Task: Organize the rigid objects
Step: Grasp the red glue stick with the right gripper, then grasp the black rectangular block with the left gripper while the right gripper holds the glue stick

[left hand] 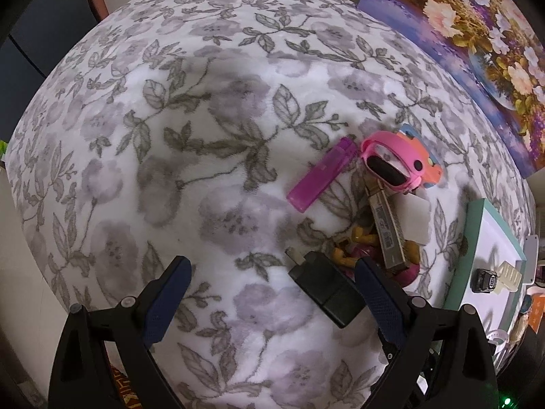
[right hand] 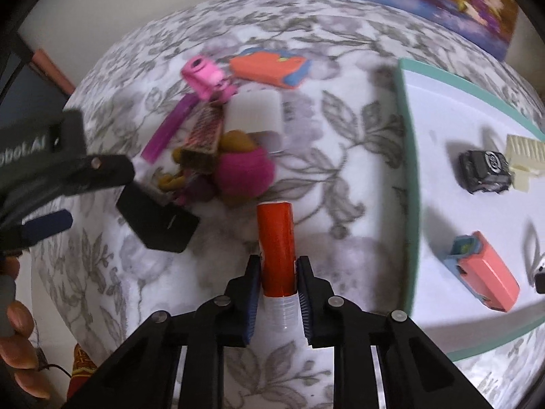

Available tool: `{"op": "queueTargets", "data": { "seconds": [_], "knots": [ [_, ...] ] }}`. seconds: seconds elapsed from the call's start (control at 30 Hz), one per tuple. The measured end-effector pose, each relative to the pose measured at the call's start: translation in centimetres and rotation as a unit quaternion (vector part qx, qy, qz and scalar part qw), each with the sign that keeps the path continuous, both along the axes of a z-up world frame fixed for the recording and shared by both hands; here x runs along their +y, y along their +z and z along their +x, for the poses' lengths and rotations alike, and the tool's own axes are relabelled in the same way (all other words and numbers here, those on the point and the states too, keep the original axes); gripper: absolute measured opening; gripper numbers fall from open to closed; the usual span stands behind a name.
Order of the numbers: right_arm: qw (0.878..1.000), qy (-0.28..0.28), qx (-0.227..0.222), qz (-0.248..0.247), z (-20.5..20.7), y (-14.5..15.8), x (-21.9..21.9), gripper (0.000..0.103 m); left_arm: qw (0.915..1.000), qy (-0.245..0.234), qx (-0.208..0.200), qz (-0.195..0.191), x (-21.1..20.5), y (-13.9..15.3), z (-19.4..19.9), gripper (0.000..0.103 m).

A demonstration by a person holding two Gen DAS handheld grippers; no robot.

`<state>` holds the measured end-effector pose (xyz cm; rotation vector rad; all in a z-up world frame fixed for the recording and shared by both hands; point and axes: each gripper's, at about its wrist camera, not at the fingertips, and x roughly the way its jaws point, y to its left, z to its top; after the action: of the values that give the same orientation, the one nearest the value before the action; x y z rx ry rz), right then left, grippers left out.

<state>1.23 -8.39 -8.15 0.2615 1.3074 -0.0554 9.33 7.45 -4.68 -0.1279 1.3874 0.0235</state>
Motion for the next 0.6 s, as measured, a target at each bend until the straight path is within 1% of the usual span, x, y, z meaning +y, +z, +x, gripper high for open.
{"op": "queueTargets", "data": {
  "seconds": [0.2, 0.37, 0.6],
  "knots": [
    [0.999, -0.030, -0.004, 0.021, -0.2, 0.5, -1.9, 0.022, 0.9994, -0.036, -0.001, -0.001, -1.0, 0.2, -0.1, 0.097],
    [0.998, -0.046, -0.022, 0.038, -0.7, 1.9, -2.6, 0.022, 0.9969, -0.079, 0.001, 0.000, -2.4, 0.0, -0.4, 0.097],
    [0.996, -0.067, -0.036, 0.055, -1.5, 3.5, -4.3, 0.022, 0.9939, -0.110, 0.002, 0.004, -3.4, -0.2, -0.6, 0.096]
  ]
}}
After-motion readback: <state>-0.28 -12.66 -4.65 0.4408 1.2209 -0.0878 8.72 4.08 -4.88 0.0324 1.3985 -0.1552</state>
